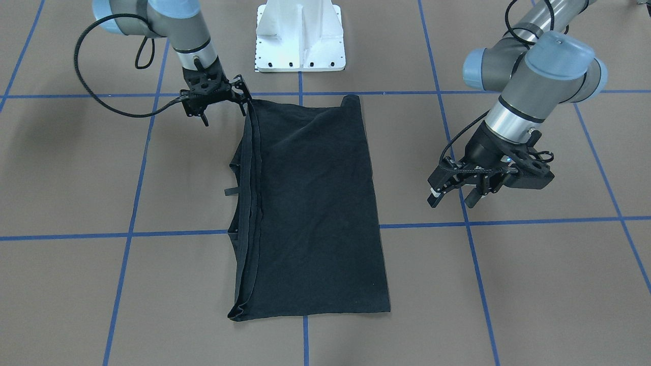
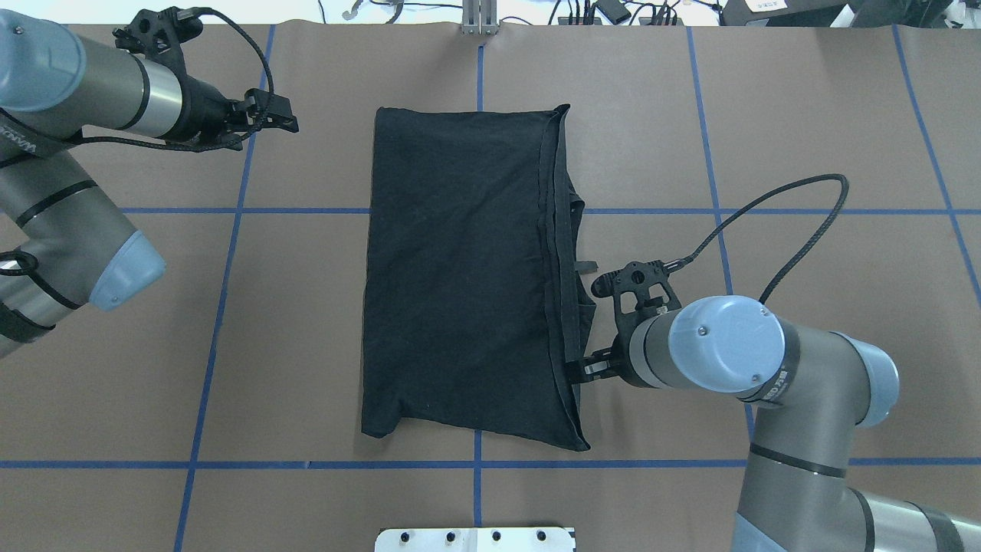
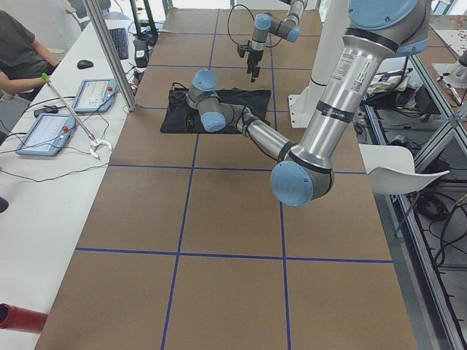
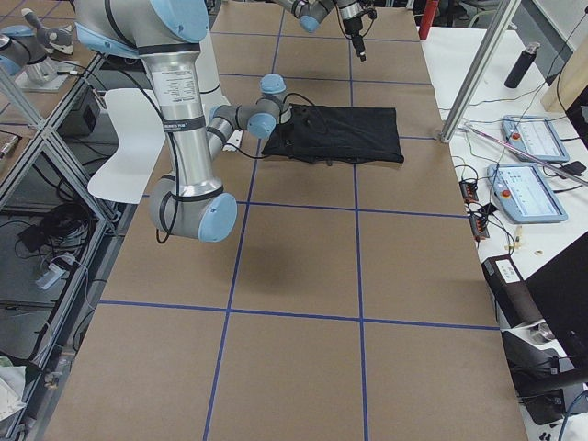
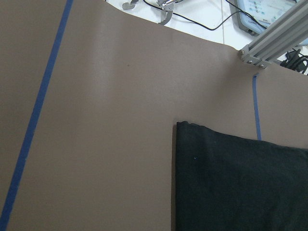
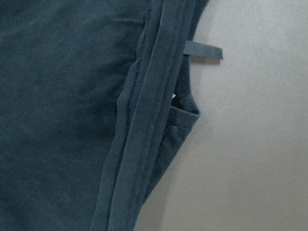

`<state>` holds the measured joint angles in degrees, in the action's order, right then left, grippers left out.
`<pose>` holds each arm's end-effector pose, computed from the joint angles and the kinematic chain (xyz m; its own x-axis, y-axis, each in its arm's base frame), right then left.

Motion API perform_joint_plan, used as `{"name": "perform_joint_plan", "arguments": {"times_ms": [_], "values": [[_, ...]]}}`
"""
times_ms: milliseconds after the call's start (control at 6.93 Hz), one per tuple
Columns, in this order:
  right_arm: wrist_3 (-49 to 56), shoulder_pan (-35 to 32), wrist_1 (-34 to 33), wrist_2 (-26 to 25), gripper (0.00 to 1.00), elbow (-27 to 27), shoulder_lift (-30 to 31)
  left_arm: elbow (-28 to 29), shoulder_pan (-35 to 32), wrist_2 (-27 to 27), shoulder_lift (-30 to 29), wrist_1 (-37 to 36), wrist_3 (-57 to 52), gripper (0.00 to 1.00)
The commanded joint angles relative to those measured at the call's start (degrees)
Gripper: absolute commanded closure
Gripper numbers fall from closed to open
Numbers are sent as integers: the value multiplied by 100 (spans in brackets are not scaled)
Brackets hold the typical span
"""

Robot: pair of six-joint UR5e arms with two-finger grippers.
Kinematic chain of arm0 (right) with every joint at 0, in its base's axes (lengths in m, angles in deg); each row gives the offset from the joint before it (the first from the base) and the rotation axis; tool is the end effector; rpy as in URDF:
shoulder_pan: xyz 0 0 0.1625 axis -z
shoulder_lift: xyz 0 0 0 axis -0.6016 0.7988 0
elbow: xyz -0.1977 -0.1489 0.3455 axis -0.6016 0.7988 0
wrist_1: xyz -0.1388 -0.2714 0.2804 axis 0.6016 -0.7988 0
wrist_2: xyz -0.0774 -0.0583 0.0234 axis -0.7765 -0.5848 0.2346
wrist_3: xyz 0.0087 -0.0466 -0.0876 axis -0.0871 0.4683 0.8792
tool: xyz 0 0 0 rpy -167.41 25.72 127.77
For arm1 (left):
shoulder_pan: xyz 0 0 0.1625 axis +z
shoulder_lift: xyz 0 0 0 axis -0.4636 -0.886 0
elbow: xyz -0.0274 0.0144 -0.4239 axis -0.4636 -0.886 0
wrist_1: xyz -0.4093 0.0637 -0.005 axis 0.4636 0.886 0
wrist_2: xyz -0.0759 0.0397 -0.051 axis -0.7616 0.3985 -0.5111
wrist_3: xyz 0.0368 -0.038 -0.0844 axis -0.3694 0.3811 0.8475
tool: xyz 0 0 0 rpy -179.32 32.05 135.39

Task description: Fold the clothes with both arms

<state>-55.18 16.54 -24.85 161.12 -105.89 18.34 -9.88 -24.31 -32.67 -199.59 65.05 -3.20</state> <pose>-0.4803 -0.3095 0.2959 0.6657 -0.2768 0.6930 0.0701 0.9477 0.3112 0.3214 -0.5631 0.3140 0.4141 -0.0739 -0.9072 0.4001 0.9101 0.1084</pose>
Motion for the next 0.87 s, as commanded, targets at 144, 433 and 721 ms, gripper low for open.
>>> {"name": "perform_joint_plan", "arguments": {"times_ms": [144,433,721], "values": [[257,357,-1439,-258,0,160,-907,-38,8,7,39,2,-1,0],[277,419,-1478,-320,0,432,-980,-38,8,7,39,2,-1,0],[294,428,-1478,-277,0,679,-1059,-38,8,7,39,2,-1,0]]}}
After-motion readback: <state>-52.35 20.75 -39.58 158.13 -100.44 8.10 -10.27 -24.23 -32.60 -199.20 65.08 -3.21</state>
